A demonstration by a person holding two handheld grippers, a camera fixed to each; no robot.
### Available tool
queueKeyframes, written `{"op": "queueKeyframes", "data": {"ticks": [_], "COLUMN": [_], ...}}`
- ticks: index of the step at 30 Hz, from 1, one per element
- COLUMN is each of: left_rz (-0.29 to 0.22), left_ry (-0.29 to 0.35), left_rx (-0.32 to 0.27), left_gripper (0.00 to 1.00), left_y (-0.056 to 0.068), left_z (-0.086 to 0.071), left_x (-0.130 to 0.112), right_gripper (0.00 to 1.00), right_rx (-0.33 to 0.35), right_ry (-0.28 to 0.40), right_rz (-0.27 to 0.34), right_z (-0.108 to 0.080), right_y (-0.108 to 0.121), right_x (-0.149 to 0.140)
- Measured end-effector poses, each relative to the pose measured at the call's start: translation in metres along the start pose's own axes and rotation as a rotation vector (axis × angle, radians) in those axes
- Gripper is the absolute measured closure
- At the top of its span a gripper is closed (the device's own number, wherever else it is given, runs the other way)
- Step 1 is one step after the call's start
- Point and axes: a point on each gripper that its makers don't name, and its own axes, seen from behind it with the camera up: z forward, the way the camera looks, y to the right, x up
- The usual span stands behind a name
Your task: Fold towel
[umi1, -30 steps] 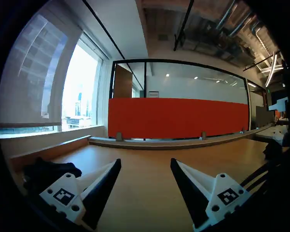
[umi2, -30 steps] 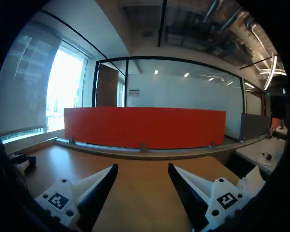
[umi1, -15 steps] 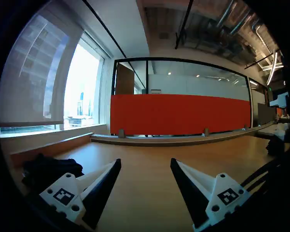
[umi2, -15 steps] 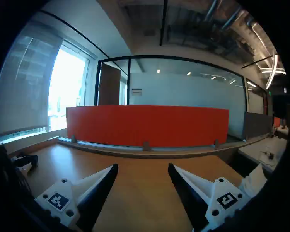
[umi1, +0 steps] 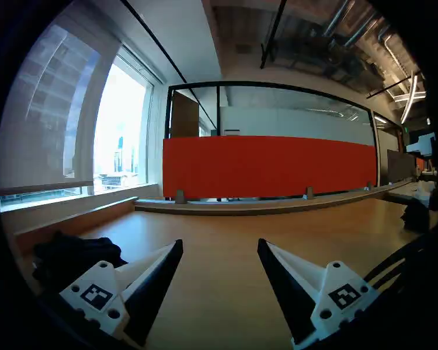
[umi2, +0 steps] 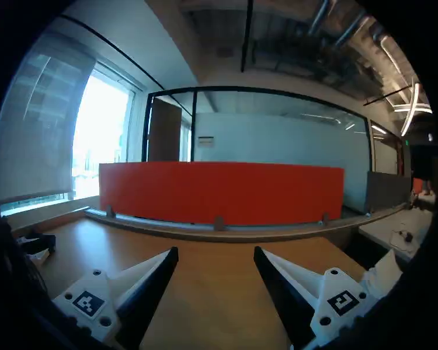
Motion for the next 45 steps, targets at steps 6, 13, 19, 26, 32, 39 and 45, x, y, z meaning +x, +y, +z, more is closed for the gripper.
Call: {"op": "queueKeyframes", "data": {"ticks": [6, 13, 19, 26, 32, 39, 45], "left_rz": [0.003, 0.001, 0.001, 0.002, 0.001, 0.001, 0.002], "left_ry": [-0.001, 0.0, 0.0, 0.0, 0.0, 0.0, 0.0], "left_rx": [0.0, 0.0, 0.0, 0.0, 0.0, 0.0, 0.0], "left_gripper": [0.05, 0.05, 0.05, 0.05, 0.05, 0.05, 0.05], "left_y": [0.0, 0.0, 0.001, 0.001, 0.001, 0.001, 0.001], "left_z": [-0.001, 0.0, 0.0, -0.001, -0.001, 0.0, -0.001], "left_x": [0.0, -0.001, -0.001, -0.002, -0.002, -0.002, -0.002], "right_gripper": [0.0, 0.0, 0.0, 0.0, 0.0, 0.0, 0.0], "right_rx": [-0.038, -0.058, -0.058, -0.059, -0.061, -0.046, -0.068], "right_ry": [0.007, 0.036, 0.06, 0.064, 0.051, 0.051, 0.032], "right_rz": [-0.022, -0.035, -0.025, 0.012, 0.038, 0.039, 0.043], "right_z": [-0.001, -0.006, -0.009, -0.011, -0.01, -0.007, -0.003], "right_y": [0.02, 0.034, 0.04, 0.045, 0.048, 0.048, 0.055], "right_x": [-0.007, -0.011, -0.02, -0.044, -0.07, -0.092, -0.11]}}
